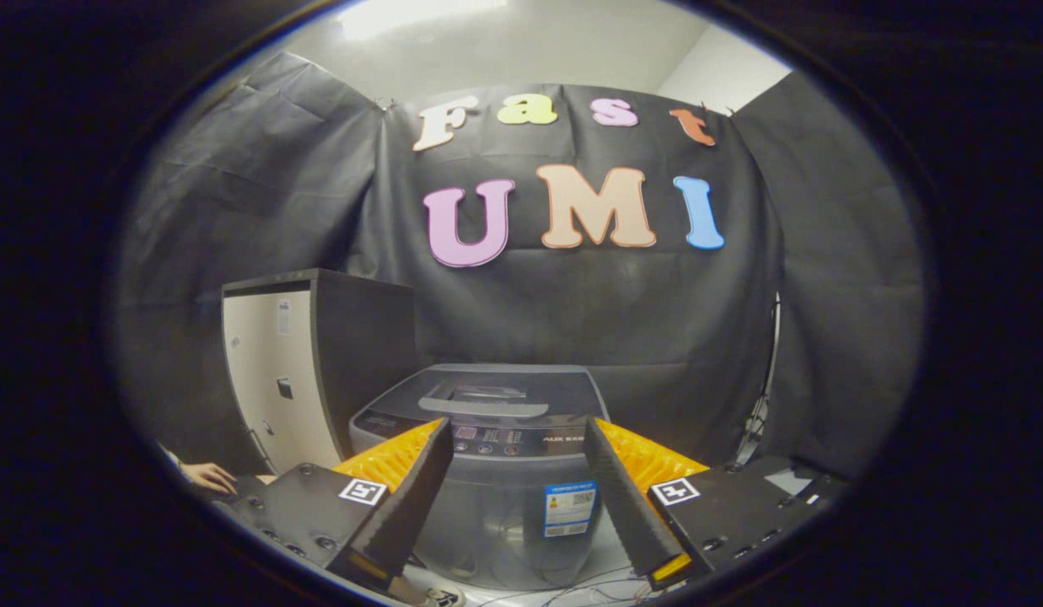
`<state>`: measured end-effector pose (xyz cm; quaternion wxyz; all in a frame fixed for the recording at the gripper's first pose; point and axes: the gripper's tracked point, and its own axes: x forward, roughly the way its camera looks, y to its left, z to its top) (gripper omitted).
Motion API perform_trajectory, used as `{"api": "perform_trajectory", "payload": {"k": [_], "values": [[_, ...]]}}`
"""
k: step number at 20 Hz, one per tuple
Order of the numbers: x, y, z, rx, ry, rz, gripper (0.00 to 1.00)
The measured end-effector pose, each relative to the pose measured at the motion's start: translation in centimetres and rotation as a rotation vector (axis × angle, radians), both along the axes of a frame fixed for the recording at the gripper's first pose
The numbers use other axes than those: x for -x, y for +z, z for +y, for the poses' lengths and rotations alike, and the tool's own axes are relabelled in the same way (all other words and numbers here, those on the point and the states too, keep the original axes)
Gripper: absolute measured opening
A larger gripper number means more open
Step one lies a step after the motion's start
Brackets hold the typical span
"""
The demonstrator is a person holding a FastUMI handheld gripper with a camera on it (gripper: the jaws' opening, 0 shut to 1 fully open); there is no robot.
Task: Put the clothes into the washing machine and then close the washing machine lid.
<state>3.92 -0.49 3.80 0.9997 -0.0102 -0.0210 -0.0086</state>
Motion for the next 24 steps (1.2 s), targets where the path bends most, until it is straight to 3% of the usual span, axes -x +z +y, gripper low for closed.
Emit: {"api": "perform_trajectory", "payload": {"k": [9,24], "values": [[3.0,-3.4,0.6,-0.056,0.037,0.022,0.98],[3.0,-4.0,1.6,-0.018,0.077,0.048,0.98]]}}
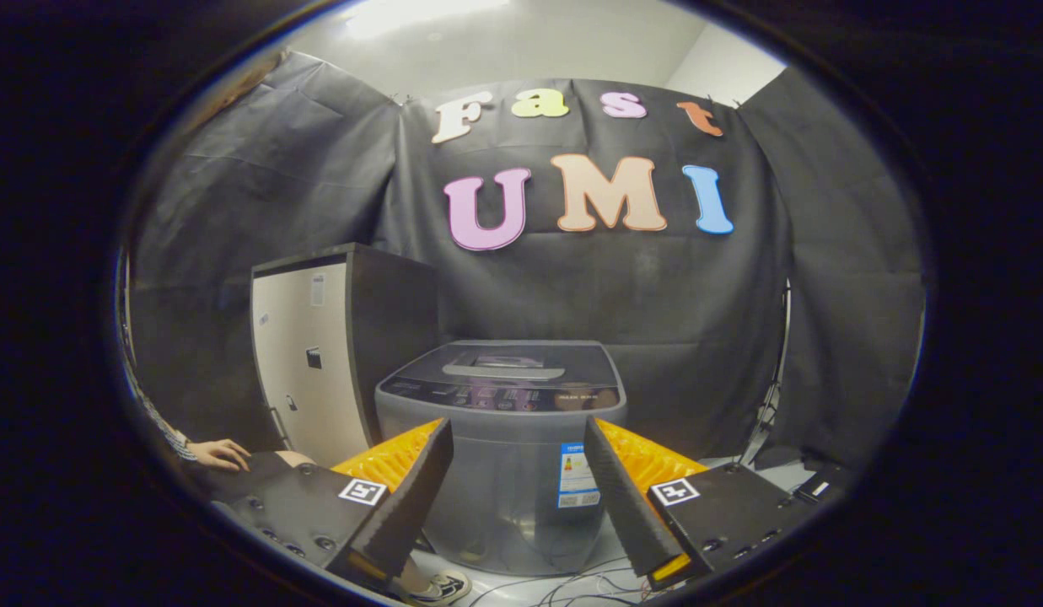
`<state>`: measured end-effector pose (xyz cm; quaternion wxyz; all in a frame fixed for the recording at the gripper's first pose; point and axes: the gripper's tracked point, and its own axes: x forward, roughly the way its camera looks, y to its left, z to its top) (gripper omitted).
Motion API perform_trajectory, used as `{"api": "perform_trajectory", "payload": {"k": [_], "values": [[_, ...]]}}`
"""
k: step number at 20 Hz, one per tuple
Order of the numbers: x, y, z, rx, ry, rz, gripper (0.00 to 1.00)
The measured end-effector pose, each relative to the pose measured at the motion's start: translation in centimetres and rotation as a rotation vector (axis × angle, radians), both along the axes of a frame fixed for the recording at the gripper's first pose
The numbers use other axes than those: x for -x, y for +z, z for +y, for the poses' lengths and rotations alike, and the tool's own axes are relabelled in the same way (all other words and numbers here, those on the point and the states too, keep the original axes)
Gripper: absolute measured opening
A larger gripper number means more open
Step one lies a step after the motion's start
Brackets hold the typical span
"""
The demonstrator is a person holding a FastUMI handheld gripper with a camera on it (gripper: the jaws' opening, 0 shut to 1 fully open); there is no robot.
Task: Put the clothes into the washing machine and then close the washing machine lid.
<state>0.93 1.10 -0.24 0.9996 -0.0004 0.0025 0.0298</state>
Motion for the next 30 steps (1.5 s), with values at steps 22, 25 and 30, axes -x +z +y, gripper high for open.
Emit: {"api": "perform_trajectory", "payload": {"k": [22,25,30], "values": [[-0.1,-0.1,0.7,-0.002,0.033,-0.002,0.98],[0.0,0.0,0.5,-0.002,0.024,-0.004,0.98],[-0.1,0.0,0.4,-0.001,0.016,-0.003,0.98]]}}
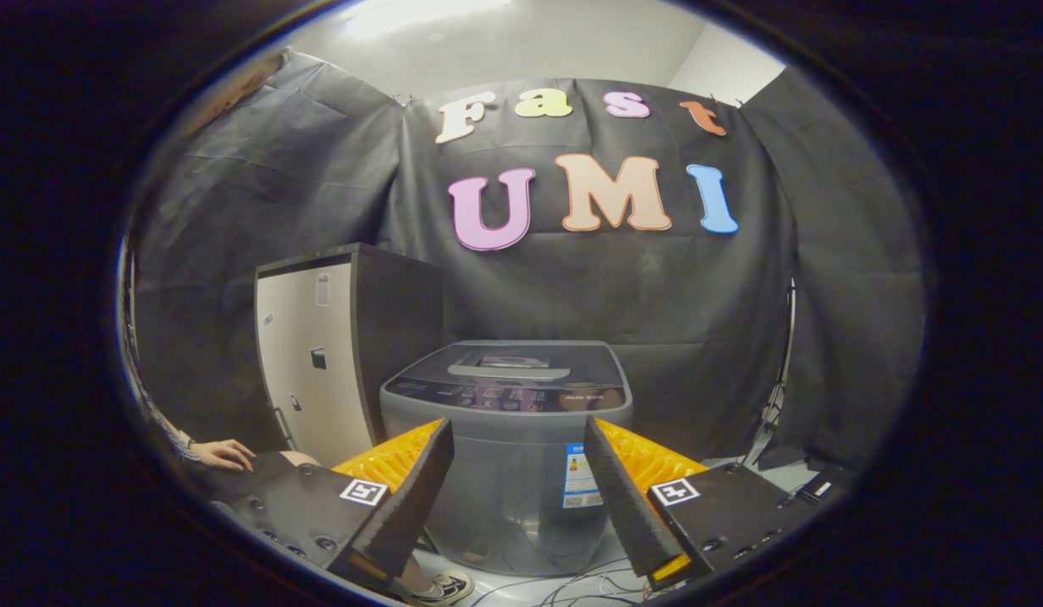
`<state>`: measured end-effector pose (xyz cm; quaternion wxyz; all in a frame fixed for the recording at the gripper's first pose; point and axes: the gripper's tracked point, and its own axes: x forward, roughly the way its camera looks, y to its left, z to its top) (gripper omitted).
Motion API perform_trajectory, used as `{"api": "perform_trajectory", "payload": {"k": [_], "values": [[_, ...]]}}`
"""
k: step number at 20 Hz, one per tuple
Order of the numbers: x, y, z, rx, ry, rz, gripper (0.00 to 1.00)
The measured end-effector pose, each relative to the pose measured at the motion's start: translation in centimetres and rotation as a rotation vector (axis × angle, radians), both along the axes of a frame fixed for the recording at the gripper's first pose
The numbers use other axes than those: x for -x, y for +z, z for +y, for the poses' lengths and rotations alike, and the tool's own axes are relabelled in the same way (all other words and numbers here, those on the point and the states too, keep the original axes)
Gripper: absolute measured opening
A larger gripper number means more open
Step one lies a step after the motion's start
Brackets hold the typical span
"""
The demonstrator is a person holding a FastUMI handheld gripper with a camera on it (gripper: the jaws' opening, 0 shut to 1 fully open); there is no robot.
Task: Put the clothes into the washing machine and then close the washing machine lid.
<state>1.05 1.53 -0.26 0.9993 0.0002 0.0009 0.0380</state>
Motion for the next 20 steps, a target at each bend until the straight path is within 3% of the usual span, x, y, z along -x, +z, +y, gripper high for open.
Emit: {"api": "perform_trajectory", "payload": {"k": [20], "values": [[-0.29,-0.12,-0.24,0.0,-0.011,0.001,0.98]]}}
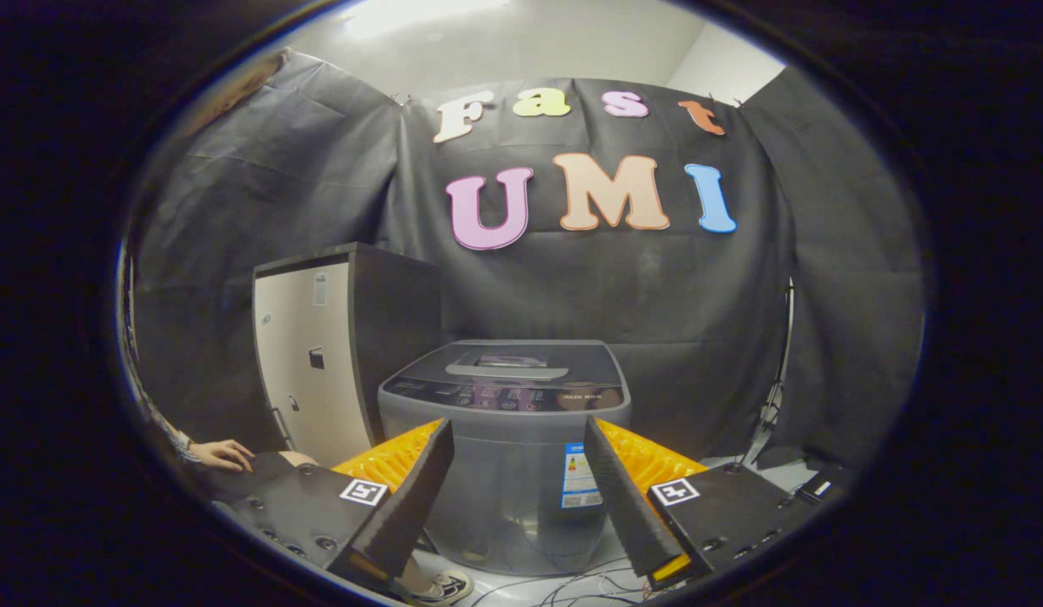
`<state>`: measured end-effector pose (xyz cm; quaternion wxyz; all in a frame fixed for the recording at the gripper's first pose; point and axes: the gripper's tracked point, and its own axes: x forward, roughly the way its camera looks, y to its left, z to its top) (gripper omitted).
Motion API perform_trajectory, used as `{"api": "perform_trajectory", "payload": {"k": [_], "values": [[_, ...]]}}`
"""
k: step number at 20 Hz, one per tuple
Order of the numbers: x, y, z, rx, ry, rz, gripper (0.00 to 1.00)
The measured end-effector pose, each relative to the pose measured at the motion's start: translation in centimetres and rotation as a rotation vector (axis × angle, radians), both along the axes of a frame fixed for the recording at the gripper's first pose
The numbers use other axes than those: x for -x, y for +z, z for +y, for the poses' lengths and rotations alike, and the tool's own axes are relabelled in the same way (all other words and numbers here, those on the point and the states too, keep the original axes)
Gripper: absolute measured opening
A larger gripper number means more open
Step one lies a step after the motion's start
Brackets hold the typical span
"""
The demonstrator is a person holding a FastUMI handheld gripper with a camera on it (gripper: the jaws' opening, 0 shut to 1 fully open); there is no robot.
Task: Put the clothes into the washing machine and then close the washing machine lid.
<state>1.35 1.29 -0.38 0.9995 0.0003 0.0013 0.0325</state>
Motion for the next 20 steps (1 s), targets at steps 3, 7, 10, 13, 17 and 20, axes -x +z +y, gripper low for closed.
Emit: {"api": "perform_trajectory", "payload": {"k": [3,7,10,13,17,20], "values": [[0.0,-0.1,0.6,-0.001,0.011,0.001,0.98],[-0.4,-0.5,1.0,-0.031,0.028,0.019,0.97],[0.0,-0.3,0.4,-0.093,0.019,0.013,0.98],[-0.1,0.0,-1.0,-0.094,-0.043,-0.003,0.97],[-0.4,0.0,-0.4,-0.055,-0.04,-0.006,0.97],[-0.2,0.1,0.1,-0.02,-0.031,-0.008,0.98]]}}
